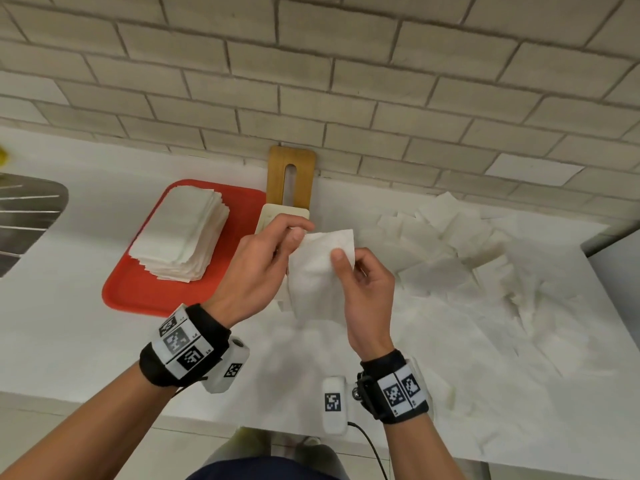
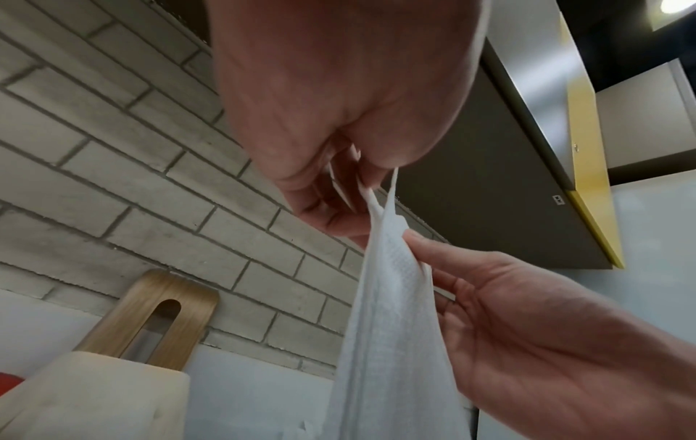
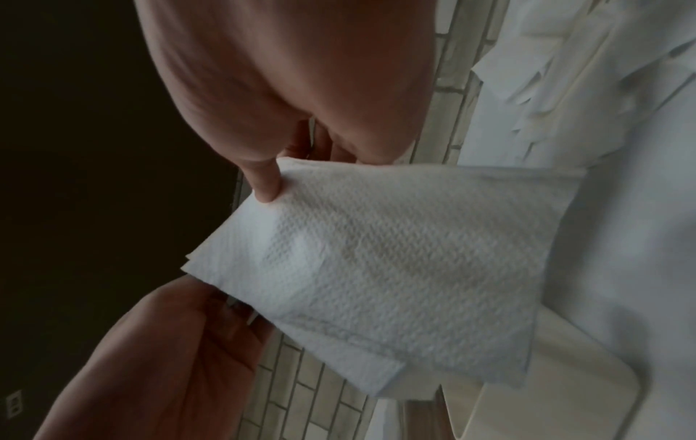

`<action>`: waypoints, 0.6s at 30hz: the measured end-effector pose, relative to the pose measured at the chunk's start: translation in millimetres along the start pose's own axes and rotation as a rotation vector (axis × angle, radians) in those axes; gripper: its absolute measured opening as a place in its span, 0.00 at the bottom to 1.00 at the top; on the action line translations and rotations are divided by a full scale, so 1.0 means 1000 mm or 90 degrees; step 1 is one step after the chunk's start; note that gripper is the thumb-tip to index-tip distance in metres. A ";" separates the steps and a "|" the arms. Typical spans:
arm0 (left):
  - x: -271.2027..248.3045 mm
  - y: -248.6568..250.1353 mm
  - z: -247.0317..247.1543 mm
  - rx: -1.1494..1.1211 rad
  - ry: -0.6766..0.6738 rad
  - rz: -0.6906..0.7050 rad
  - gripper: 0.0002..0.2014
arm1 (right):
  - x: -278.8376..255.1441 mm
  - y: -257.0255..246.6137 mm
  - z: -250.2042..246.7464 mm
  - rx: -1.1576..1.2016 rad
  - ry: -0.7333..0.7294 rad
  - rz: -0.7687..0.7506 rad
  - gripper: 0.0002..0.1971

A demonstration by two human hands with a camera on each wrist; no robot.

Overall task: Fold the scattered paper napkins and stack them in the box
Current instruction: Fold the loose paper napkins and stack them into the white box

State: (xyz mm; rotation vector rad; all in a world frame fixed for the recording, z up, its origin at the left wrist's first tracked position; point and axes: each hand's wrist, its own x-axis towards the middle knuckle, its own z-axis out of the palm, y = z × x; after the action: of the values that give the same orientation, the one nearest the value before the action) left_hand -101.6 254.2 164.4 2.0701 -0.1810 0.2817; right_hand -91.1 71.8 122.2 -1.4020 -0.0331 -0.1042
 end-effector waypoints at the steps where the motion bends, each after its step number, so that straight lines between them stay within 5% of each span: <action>1: 0.000 0.000 -0.004 -0.015 -0.005 -0.003 0.18 | 0.001 0.001 0.005 -0.005 0.009 -0.001 0.16; 6: 0.014 -0.011 -0.010 -0.051 -0.005 -0.040 0.17 | 0.008 0.005 0.036 0.037 0.061 0.008 0.13; 12: 0.061 -0.042 -0.018 -0.148 0.168 -0.108 0.08 | 0.007 0.027 0.070 -0.058 0.041 -0.007 0.15; 15: 0.082 -0.068 -0.026 -0.174 0.129 -0.122 0.08 | 0.007 0.046 0.077 -0.115 0.053 -0.008 0.21; 18: 0.107 -0.102 -0.024 -0.094 0.056 -0.132 0.11 | 0.019 0.072 0.083 -0.291 0.050 -0.026 0.12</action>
State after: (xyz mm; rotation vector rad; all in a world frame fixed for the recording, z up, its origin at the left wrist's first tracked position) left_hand 23.6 324.2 119.8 1.9081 0.0651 0.2245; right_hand -62.2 164.0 66.9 -1.8527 0.0298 -0.2104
